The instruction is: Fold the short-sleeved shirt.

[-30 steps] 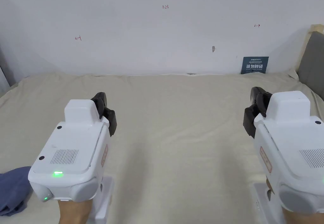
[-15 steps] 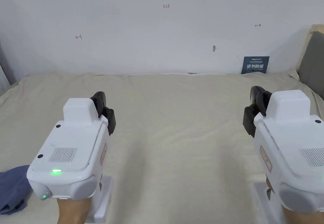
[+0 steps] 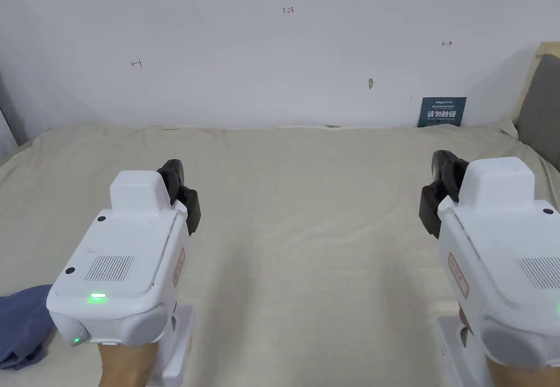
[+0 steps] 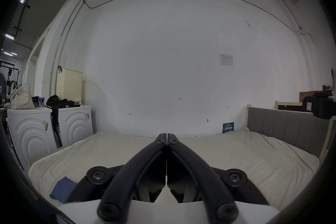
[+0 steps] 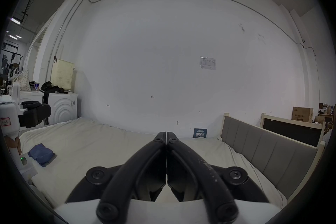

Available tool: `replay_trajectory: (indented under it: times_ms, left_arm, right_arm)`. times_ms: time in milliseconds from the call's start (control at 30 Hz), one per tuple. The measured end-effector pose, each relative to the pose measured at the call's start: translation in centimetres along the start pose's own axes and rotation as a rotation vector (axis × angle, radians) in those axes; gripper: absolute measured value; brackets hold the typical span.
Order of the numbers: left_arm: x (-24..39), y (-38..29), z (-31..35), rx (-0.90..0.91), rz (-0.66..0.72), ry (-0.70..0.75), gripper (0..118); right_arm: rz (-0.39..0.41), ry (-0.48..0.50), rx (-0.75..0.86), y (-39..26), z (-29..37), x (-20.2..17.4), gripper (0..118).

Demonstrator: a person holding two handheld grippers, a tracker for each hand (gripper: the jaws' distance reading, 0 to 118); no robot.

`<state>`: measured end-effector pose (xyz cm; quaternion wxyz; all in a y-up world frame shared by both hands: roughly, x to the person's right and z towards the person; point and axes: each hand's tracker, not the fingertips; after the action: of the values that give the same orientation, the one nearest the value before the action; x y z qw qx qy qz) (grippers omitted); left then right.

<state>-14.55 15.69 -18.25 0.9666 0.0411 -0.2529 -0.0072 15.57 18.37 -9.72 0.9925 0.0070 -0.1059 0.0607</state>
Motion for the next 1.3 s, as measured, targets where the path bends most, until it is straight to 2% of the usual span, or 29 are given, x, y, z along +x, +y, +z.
replay_trajectory:
  times_ms: [333, 400, 467, 500, 567, 600, 633, 667, 700, 1300]
  left_arm:
    - [0.04, 0.16, 0.06, 0.007, -0.002, 0.003, 4]
    - [0.02, 0.16, 0.11, 0.008, 0.003, 0.005, 12]
    - [-0.15, 0.16, 0.16, 0.006, 0.015, 0.001, 15]
    - [-0.23, 0.17, 0.15, 0.003, 0.02, -0.002, 22]
    - [-0.5, 0.23, 0.03, -0.011, 0.028, -0.01, 53]
    - [-0.59, 0.26, -0.1, -0.021, 0.031, -0.009, 74]
    - [-0.65, 0.24, -0.23, -0.029, 0.035, -0.008, 101]
    - [-0.67, 0.21, -0.19, -0.028, 0.04, -0.006, 113]
    - [-0.66, 0.17, -0.1, -0.019, 0.044, 0.0, 118]
    - [-0.4, -0.2, -0.12, -0.008, 0.034, 0.017, 118]
  right_arm:
    - [-0.004, -0.008, -0.002, 0.03, 0.04, 0.16, 4]
    - [-0.01, -0.01, -0.005, 0.01, 0.05, 0.19, 19]
    - [-0.013, -0.011, -0.007, -0.01, 0.06, 0.19, 23]
    - [-0.017, -0.004, -0.011, 0.0, 0.06, 0.22, 35]
    - [-0.024, -0.007, -0.009, -0.01, 0.03, 0.19, 64]
    - [-0.024, -0.01, -0.006, -0.01, 0.03, 0.24, 78]
    - [-0.025, -0.014, -0.004, 0.01, 0.01, 0.31, 98]
    - [-0.027, -0.019, 0.001, 0.01, 0.01, 0.3, 111]
    - [-0.028, -0.023, 0.007, -0.01, 0.07, 0.27, 118]
    - [-0.026, -0.039, 0.017, -0.21, 0.06, 0.51, 118]
